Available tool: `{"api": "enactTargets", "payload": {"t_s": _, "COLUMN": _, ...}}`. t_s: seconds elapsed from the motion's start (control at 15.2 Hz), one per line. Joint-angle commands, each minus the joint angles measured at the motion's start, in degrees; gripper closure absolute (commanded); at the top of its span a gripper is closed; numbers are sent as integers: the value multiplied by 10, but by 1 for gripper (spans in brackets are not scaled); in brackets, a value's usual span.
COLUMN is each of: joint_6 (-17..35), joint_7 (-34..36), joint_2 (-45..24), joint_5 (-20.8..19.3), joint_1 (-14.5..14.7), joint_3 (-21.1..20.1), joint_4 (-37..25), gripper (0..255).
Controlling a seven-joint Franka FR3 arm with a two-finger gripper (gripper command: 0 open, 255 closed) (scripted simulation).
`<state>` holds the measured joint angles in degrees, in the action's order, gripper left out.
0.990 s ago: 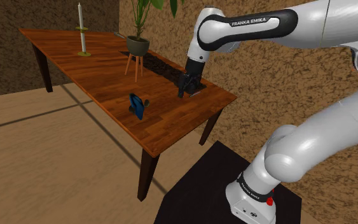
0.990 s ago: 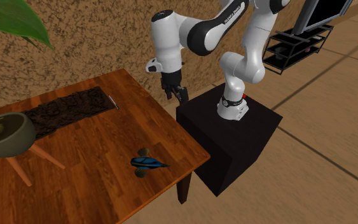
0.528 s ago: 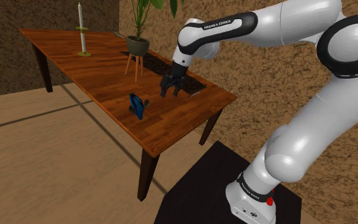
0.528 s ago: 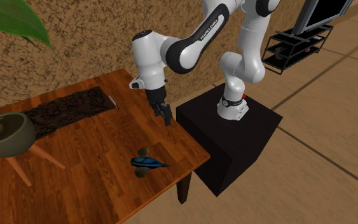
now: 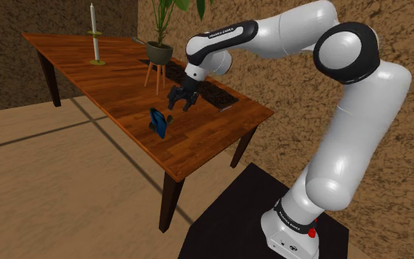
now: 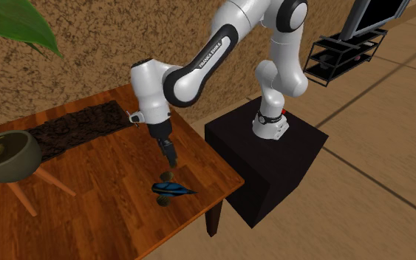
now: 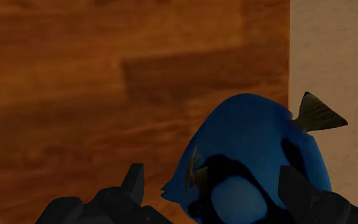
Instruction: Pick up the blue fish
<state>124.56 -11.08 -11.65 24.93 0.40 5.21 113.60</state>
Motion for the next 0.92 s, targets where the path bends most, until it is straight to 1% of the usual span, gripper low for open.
{"api": "enactTargets", "payload": {"t_s": 0.0, "joint_6": 6, "joint_7": -9, "joint_2": -48, "joint_5": 29, "joint_1": -7, "joint_3": -3, "joint_4": -45, "gripper": 0}}
{"api": "enactTargets", "payload": {"t_s": 0.07, "joint_6": 7, "joint_7": -11, "joint_2": -61, "joint_5": 36, "joint_1": -10, "joint_3": -4, "joint_4": -57, "gripper": 0}}
{"api": "enactTargets", "payload": {"t_s": 0.53, "joint_6": 46, "joint_7": -34, "joint_2": -90, "joint_5": 53, "joint_1": -11, "joint_3": -10, "joint_4": -44, "gripper": 0}}
{"api": "enactTargets", "payload": {"t_s": 0.66, "joint_6": 49, "joint_7": -36, "joint_2": -92, "joint_5": 54, "joint_1": -12, "joint_3": -11, "joint_4": -43, "gripper": 0}}
{"api": "enactTargets", "payload": {"t_s": 0.73, "joint_6": 49, "joint_7": -37, "joint_2": -93, "joint_5": 55, "joint_1": -12, "joint_3": -11, "joint_4": -42, "gripper": 255}}
{"api": "enactTargets", "payload": {"t_s": 0.86, "joint_6": 49, "joint_7": -36, "joint_2": -93, "joint_5": 55, "joint_1": -12, "joint_3": -11, "joint_4": -43, "gripper": 255}}
